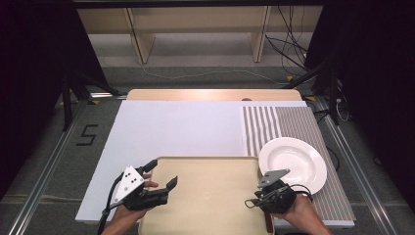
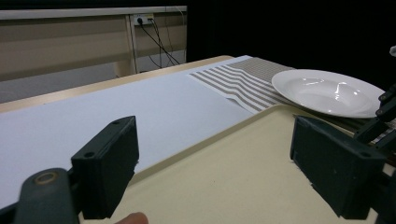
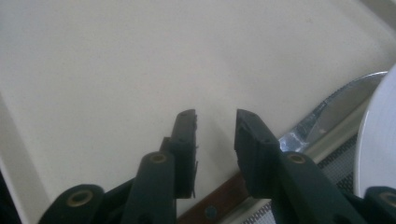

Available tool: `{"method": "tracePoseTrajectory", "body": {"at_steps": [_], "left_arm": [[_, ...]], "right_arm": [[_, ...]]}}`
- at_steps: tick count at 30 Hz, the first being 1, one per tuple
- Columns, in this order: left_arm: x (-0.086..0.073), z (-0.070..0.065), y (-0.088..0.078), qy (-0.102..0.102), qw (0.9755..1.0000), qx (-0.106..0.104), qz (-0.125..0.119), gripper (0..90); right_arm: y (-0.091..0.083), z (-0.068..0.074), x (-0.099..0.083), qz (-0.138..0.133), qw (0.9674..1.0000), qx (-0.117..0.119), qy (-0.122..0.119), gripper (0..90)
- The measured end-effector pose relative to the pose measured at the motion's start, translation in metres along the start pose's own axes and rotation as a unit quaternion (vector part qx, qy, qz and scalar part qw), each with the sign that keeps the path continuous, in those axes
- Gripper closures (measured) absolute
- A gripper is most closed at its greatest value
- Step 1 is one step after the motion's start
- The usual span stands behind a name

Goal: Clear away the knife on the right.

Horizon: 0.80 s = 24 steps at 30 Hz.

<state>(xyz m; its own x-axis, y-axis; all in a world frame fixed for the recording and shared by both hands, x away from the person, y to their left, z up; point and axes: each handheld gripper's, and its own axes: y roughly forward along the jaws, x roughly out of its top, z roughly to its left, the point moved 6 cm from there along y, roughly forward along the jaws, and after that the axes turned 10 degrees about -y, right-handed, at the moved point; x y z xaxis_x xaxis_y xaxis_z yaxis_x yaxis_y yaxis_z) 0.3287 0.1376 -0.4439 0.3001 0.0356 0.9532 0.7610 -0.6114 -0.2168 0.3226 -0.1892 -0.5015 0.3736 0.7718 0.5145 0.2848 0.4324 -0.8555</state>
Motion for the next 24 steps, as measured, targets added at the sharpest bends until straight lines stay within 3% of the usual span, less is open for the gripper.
{"method": "tracePoseTrajectory", "body": {"at_steps": [1,6,9,14,20,24], "left_arm": [[0.0,0.0,0.0,0.0,1.0,0.0,0.0,15.2],[0.0,0.0,0.0,0.0,1.0,0.0,0.0,15.2],[0.0,0.0,0.0,0.0,1.0,0.0,0.0,15.2],[0.0,0.0,0.0,-0.001,1.0,0.001,0.001,15.2],[0.0,0.0,0.0,0.0,1.0,0.001,0.001,15.2],[0.0,0.001,0.0,-0.001,1.0,0.001,0.001,15.2]], "right_arm": [[-0.001,0.0,0.001,-0.007,1.0,0.005,0.004,61.8],[-0.001,-0.001,0.003,-0.017,0.9998,0.008,0.009,54.3],[-0.004,-0.001,0.008,-0.035,0.9991,0.007,0.021,40.5],[-0.007,-0.003,0.013,-0.059,0.9975,0.007,0.037,31.2],[-0.015,-0.008,0.021,-0.114,0.9915,0.001,0.063,15.7],[-0.022,-0.01,0.025,-0.153,0.985,-0.001,0.08,7.7]]}}
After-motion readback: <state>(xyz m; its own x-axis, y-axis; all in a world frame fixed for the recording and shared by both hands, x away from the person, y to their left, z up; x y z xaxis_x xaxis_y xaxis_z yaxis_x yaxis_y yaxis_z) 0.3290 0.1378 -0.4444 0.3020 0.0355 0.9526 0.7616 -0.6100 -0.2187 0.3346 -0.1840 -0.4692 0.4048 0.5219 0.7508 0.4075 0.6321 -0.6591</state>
